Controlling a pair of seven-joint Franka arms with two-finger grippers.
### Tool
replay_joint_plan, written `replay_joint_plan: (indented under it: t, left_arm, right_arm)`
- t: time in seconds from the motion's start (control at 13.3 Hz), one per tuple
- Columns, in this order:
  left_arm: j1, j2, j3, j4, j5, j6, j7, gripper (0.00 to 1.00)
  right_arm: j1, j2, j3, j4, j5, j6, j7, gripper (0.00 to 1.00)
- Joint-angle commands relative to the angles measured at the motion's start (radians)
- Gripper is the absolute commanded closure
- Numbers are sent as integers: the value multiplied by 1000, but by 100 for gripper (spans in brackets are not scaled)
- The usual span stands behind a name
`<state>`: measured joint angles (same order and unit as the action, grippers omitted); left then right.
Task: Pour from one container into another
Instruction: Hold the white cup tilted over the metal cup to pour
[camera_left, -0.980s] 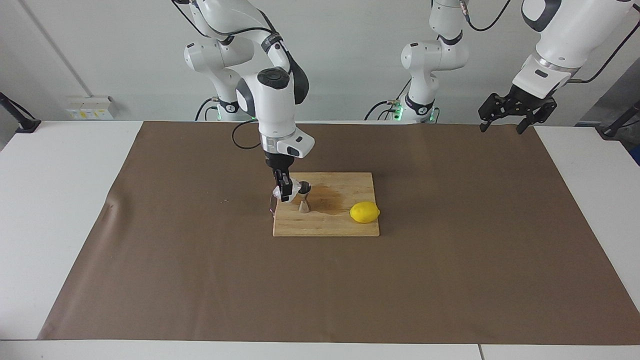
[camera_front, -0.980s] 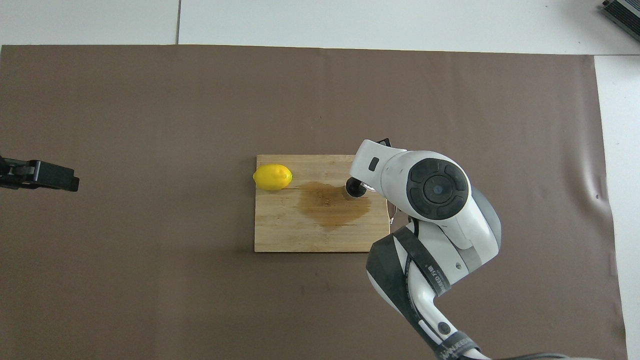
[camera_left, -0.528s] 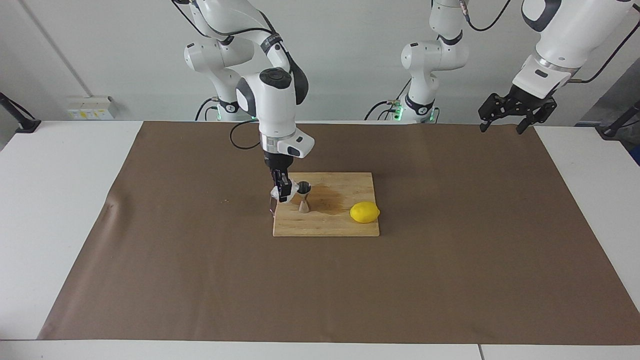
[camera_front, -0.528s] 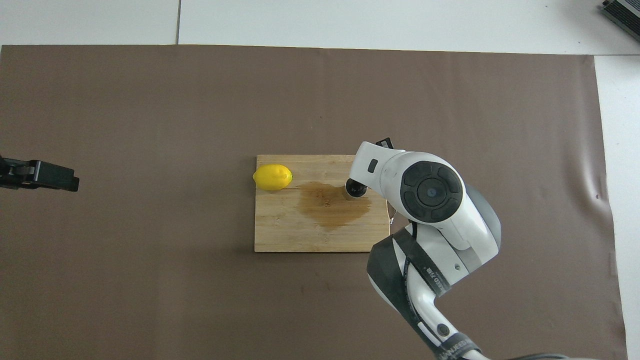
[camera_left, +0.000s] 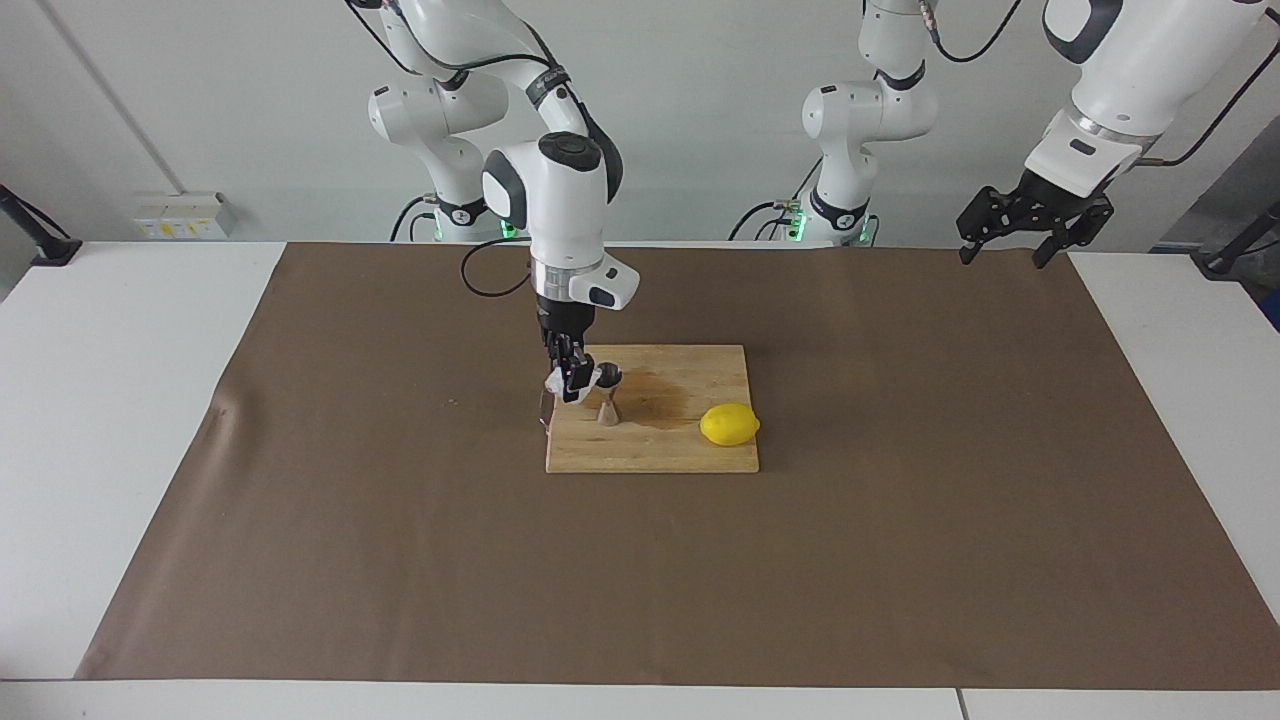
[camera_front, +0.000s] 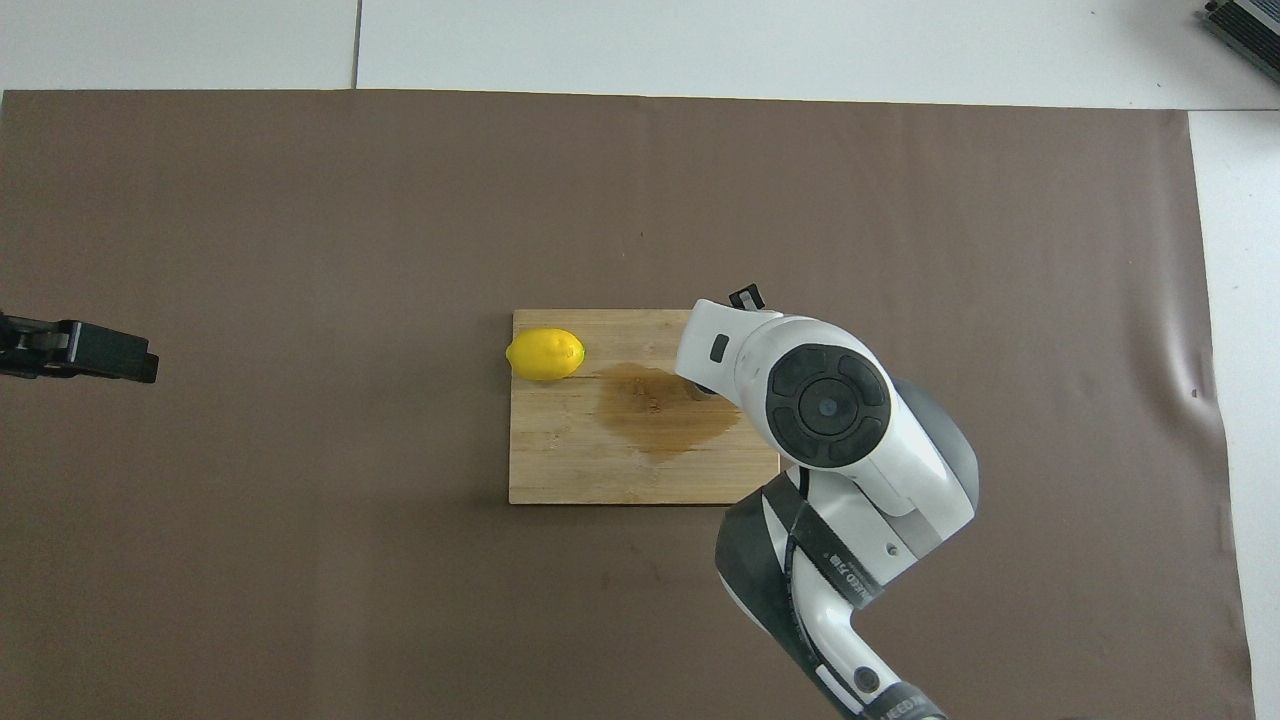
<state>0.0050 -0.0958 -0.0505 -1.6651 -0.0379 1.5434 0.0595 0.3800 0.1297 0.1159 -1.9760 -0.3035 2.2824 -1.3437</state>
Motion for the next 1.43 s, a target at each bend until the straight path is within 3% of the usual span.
replay_joint_plan:
  t: [0.0,0.68,1.36]
  left_arm:
    - [-5,-25,8,-22,13,-2,8,0]
    - [-5,-25,8,-22,13,-2,8,0]
    - [-5,-24,8,-22,13,-2,8,0]
  right_arm:
    - [-6,4,11,19,-39,-17,9,100]
    - [6,2,13,19,-71,-18,12,100]
    - [-13,-1,11,31,-25,-15,61,100]
